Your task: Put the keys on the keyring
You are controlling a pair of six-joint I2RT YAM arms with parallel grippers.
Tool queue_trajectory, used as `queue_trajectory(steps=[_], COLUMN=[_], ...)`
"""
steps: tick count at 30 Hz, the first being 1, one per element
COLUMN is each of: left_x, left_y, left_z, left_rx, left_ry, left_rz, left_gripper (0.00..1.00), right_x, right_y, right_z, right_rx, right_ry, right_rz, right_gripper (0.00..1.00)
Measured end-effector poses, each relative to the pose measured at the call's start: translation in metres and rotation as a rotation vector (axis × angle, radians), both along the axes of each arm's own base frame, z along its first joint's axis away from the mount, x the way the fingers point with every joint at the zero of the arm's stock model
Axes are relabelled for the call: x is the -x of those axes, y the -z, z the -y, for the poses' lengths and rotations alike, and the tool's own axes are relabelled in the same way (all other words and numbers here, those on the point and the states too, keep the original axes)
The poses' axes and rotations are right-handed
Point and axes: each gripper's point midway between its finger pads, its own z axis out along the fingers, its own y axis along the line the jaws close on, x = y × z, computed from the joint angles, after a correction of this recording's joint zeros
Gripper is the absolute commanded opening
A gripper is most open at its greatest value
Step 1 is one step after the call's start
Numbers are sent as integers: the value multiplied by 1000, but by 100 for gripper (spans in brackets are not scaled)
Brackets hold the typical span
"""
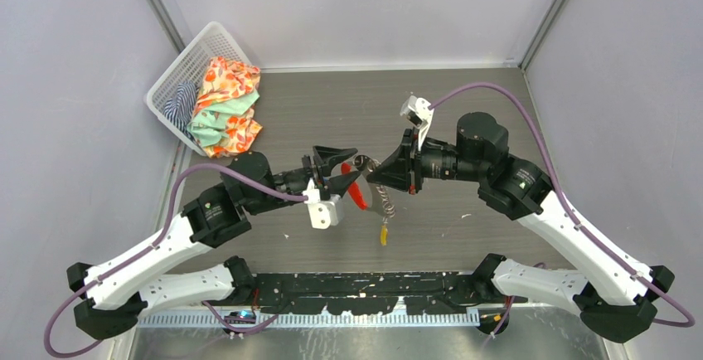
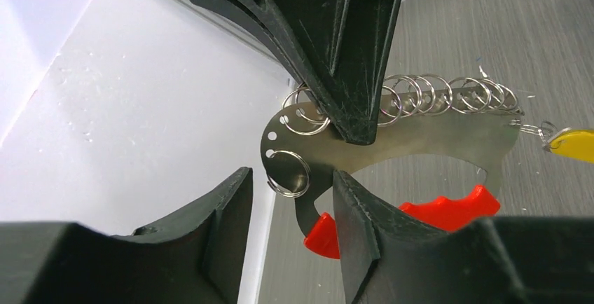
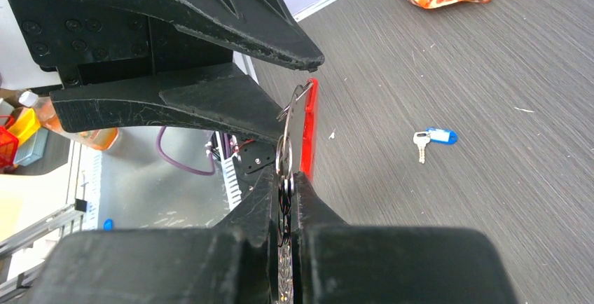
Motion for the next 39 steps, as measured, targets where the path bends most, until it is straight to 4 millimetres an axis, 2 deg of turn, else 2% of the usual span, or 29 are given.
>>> queue_trajectory(steps=[5,16,23,39], left_x=[-2,-6,-5,-6], left_y=[-2,-8,-8,-12], left_z=[-1,-2,-3,-11], left_rx=[6,47,54,62], left_ry=[-18,-47,-49,-71], left_rz=[3,-26,-40,-25], left_gripper=[39,31,16,5], right_x=[-1,-3,-2,1], right_y=[-2,-1,2,4], right_z=[0,-1,-1,-1], right_rx=[-3,3,12,21], right_ry=[6,17,19,10], right_rz=[5,4,-2,-12], right_gripper=[1,1,1,1])
